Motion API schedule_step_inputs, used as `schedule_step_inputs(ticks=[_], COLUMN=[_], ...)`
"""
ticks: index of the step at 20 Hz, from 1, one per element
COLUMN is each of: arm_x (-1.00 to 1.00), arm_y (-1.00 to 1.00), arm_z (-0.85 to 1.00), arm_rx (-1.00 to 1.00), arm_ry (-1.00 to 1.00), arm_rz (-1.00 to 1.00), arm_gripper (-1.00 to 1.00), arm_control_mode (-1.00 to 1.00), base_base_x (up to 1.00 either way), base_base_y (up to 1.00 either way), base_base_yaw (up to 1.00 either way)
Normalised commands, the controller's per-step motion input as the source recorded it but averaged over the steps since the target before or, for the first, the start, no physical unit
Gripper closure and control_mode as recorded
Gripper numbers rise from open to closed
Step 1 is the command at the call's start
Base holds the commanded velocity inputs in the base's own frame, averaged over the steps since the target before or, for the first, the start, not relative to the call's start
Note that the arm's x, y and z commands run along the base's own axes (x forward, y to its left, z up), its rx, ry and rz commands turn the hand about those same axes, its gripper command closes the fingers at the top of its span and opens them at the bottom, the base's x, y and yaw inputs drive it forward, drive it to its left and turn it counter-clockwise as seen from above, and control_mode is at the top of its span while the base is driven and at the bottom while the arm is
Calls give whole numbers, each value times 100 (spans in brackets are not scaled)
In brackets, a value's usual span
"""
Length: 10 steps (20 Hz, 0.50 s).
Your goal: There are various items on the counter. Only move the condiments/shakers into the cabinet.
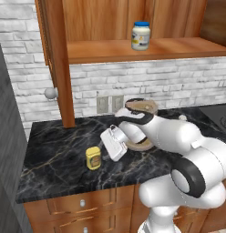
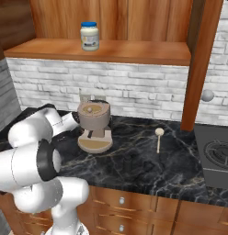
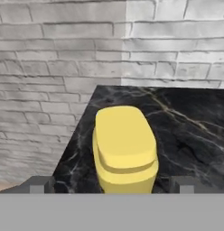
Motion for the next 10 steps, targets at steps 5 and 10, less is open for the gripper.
schedule_step_inputs(ticks=[5, 10], arm_x=[29, 7], arm_y=[13, 41], arm_z=[-22, -20], arm_rx=[-1, -2], arm_ry=[6, 3], arm_rz=[0, 0], arm_gripper=[-100, -100], arm_control_mode=[-100, -100], base_base_x=[0, 0], base_base_y=[0, 0], base_base_yaw=[0, 0])
